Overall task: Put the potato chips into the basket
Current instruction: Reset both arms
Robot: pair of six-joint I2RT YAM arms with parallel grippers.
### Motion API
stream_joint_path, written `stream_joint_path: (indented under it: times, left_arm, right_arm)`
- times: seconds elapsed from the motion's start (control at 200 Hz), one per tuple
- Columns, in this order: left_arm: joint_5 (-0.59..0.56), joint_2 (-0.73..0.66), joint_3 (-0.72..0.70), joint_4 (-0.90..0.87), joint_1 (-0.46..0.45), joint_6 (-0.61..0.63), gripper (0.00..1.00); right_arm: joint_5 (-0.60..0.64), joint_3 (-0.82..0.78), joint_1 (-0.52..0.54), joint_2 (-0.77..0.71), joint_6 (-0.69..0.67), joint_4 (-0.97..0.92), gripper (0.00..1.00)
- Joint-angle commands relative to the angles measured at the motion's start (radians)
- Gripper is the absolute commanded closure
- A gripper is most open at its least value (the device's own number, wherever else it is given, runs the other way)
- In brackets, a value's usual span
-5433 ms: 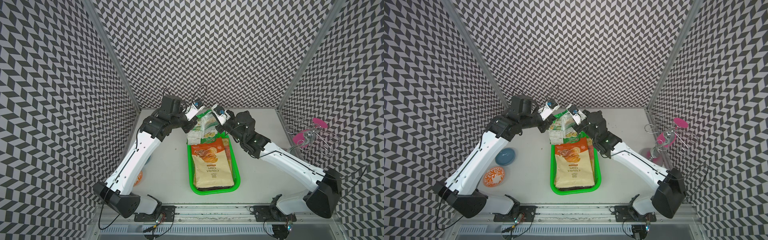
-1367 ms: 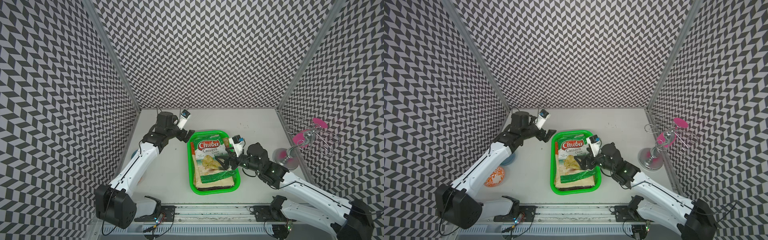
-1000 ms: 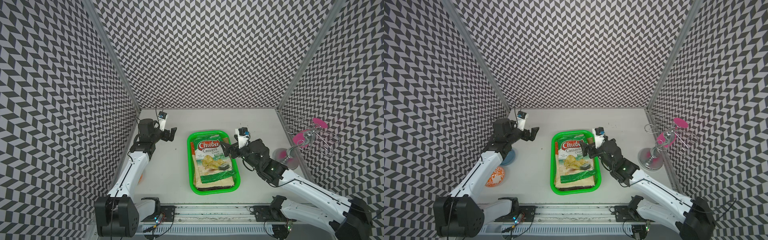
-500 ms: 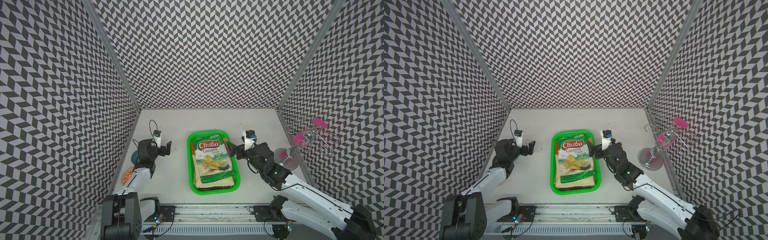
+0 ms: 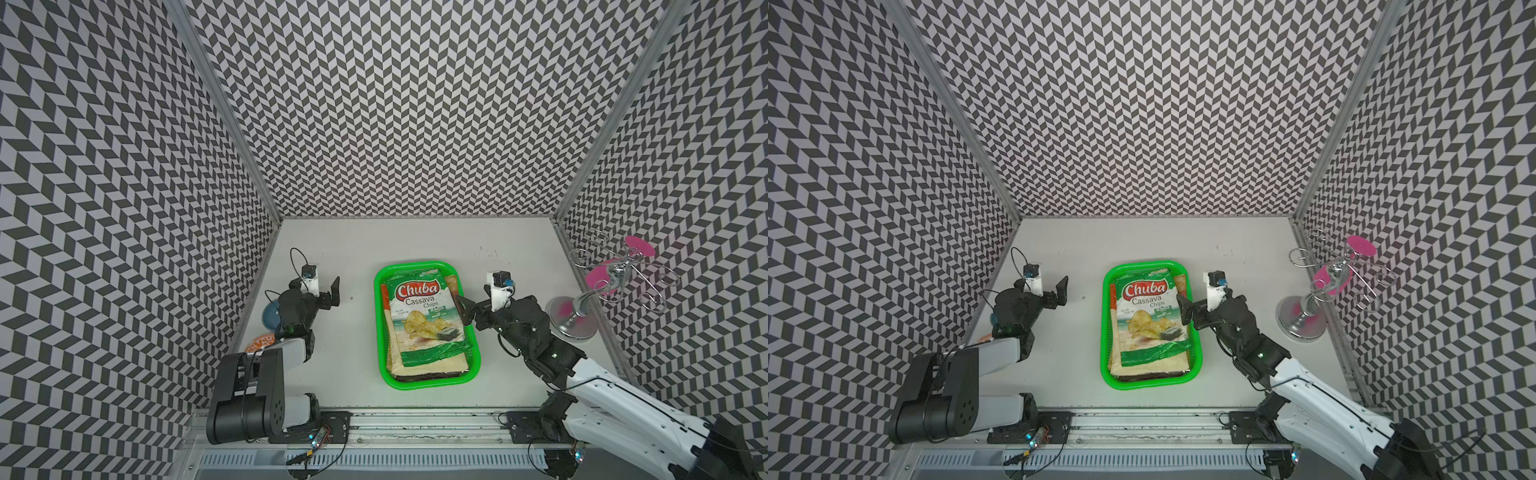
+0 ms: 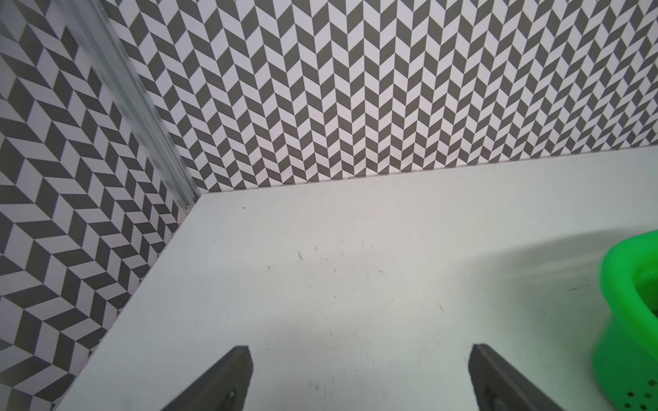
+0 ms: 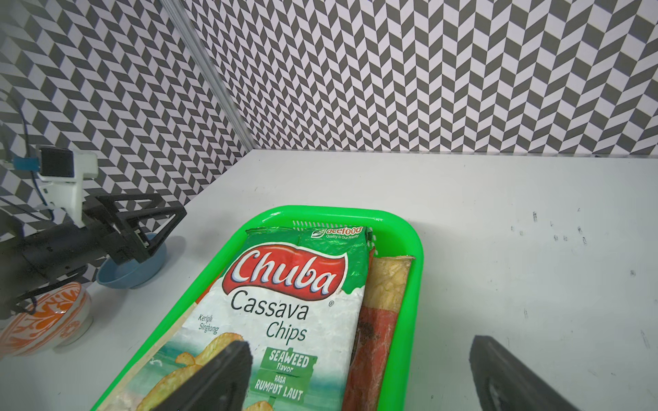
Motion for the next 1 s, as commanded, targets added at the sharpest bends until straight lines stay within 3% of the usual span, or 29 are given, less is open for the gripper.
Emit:
stream_joint_path:
  times: [0.0,0.315,0.441,0.571,0.646,0.776,0.871,0.991]
  left_arm:
    - [-0.021,0.014,-0.001,0.103,0.009,-0.024,0.01]
    - [0.04,-0.003,-0.075,0.263,-0.003,-0.099,0.01]
    - [0.062,0.081,-0.089,0.39,-0.014,-0.104,0.01]
    - [-0.015,0.197,-0.095,0.511,-0.045,-0.099,0.01]
    - [-0.068,0.17,-0.046,0.358,-0.066,-0.092,0.01]
    - [-0.118,0.176,-0.035,0.354,-0.092,-0.081,0.01]
    - [-0.119,0.176,-0.034,0.35,-0.092,-0.082,0.01]
    - [-0.119,0.179,-0.036,0.357,-0.091,-0.08,0.01]
  right_arm:
    - [-0.014,-0.004,-0.003,-0.022,0.005,0.03,0.0]
    - [-0.055,-0.048,-0.003,-0.063,-0.047,0.151,0.0]
    - [-0.032,-0.079,-0.003,-0.104,-0.043,0.184,0.0]
    - [-0.063,-0.091,-0.003,-0.149,-0.096,0.181,0.0]
    - [-0.056,-0.11,-0.003,-0.167,-0.135,0.213,0.0]
    - [0.035,-0.14,-0.009,-0.17,-0.207,0.3,0.01]
    - [0.031,-0.114,-0.072,-0.139,-0.254,0.311,0.0]
    - [-0.132,-0.078,-0.259,-0.058,-0.243,0.335,0.0]
